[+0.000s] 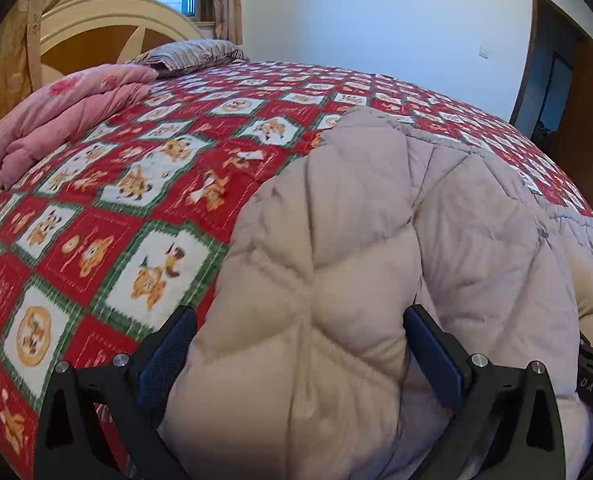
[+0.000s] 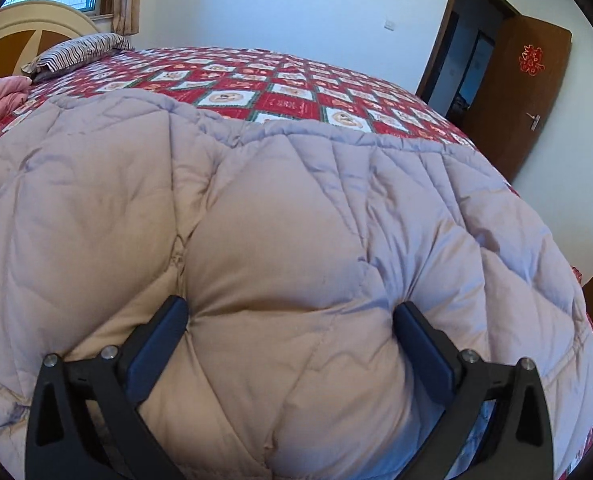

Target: Fold large clothes

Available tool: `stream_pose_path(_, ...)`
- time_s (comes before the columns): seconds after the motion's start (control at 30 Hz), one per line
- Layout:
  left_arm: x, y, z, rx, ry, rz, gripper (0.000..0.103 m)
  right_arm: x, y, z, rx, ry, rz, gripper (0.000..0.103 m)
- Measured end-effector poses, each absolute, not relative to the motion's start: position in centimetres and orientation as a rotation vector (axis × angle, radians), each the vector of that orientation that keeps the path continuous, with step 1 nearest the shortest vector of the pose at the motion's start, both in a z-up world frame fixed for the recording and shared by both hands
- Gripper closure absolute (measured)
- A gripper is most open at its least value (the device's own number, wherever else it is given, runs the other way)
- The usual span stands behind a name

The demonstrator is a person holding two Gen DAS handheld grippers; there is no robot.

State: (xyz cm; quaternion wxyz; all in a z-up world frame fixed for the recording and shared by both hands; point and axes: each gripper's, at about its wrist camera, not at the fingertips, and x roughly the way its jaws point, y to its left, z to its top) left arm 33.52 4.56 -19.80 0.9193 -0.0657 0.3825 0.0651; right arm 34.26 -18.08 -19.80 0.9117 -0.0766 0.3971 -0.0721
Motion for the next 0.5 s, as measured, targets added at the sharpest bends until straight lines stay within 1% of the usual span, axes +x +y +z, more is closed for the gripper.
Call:
stream_pose_path(0.13,29.8,6.4,-18.8,-0.219,0.769,0.156,0.001,32.8,-18.6,-18.5,-0.140,0.839,-0.138,0.000)
stream_pose_path(0.23,27.8,7.2,-19.9,-0.267,0.792,0.140,0.001,28.6,-19.0,-17.0,-0.101,0.803,-0.120,0.000)
stream_pose_path(0.3,27.6,7.4,-21.2,-0.303,0.824,0.131,0.001,26.2,-18.6,-17.7,-0.128,0.800,-0.114,0.000)
stream_pose_path(0.4,27.1,6.8,-21.0,-0.303,0.792,0.124,0.001,24.8,-18.5,-19.1,-0.157,0.770,-0.129,0.000)
stream_pose_path(0.47,27.1,6.4,-20.6,-0.328,0.786,0.085,0.006,25.0,-18.4,-20.0,-0.169,0.762,-0.129,0.000)
stream_pose_path(0.5,27.0,6.2,-20.5,-0.330,0.784,0.074,0.012,25.2,-18.5,-20.2,-0.171,0.763,-0.128,0.000)
